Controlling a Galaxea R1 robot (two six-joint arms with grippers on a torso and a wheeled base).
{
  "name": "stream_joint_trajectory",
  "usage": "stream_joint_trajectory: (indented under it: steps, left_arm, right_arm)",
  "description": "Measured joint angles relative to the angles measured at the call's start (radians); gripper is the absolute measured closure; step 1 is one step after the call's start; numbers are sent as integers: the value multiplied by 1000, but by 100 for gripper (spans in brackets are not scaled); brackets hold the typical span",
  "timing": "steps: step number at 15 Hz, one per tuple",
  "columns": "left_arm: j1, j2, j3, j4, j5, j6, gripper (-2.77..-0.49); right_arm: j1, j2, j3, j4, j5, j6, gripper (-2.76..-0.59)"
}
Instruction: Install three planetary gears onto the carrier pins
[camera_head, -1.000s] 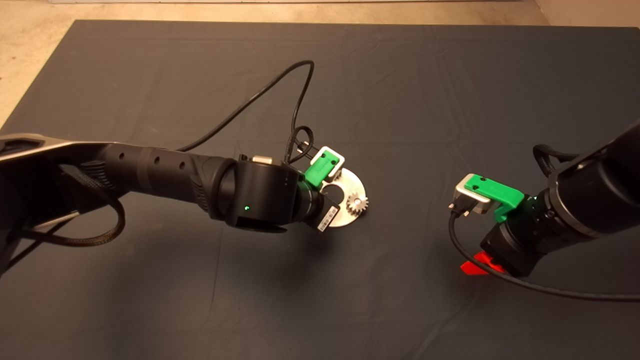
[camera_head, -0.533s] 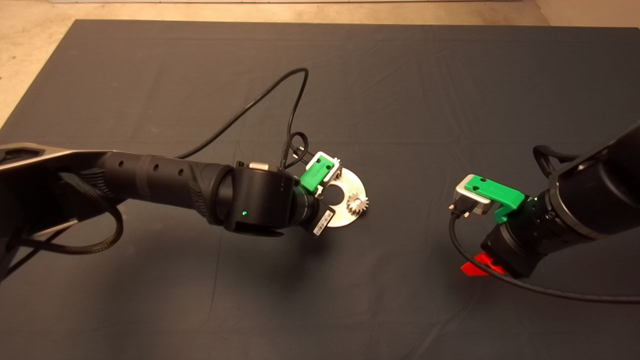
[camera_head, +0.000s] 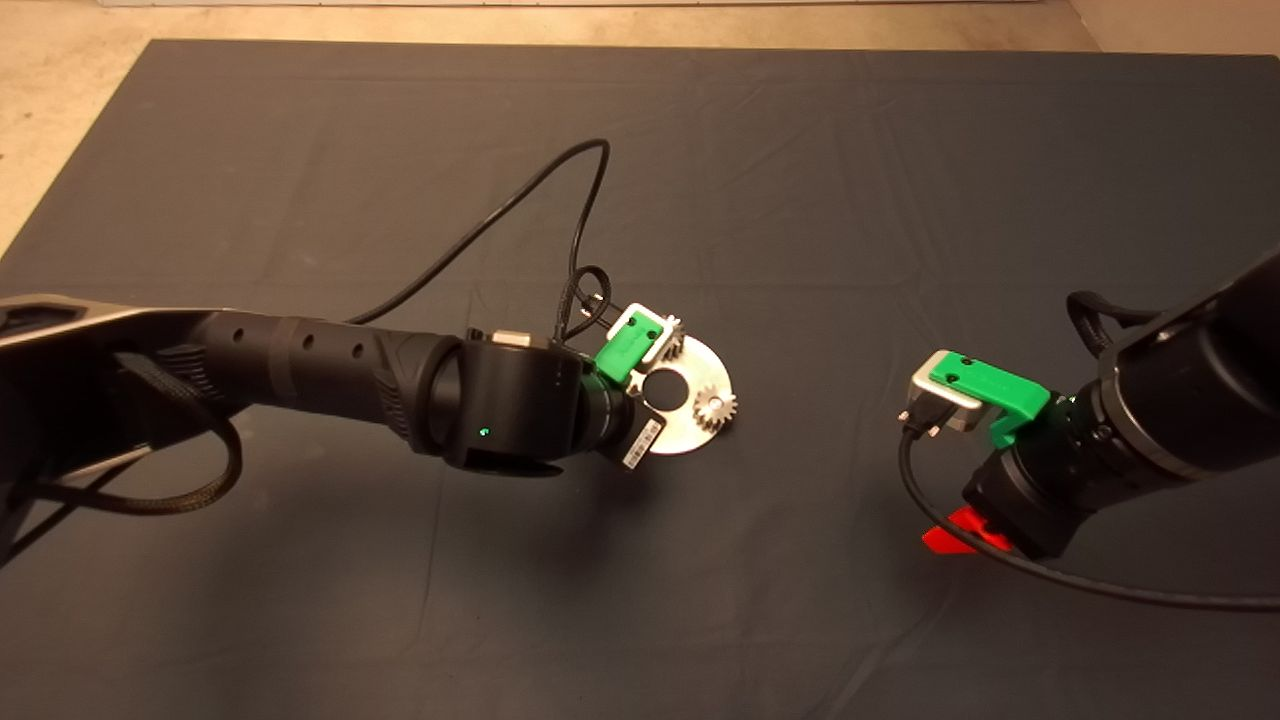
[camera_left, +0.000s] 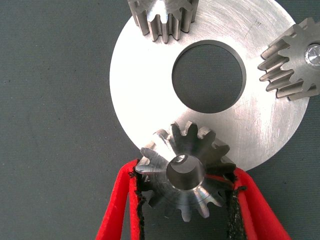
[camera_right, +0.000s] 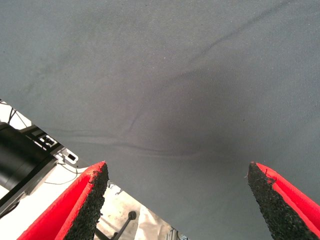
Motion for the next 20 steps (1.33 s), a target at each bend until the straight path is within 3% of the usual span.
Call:
stream_joint_trajectory:
  steps: [7, 18, 20]
  left_arm:
    - [11, 0, -18, 20, -3, 24, -72]
    - [11, 0, -20, 20, -4, 35, -73]
    - [11, 0, -20, 20, -4, 35, -84]
  right_arm:
    - [0, 0, 1, 0, 0, 0, -205]
    - [0, 0, 4, 0, 0, 0, -205]
    - [0, 0, 4, 0, 1, 0, -205]
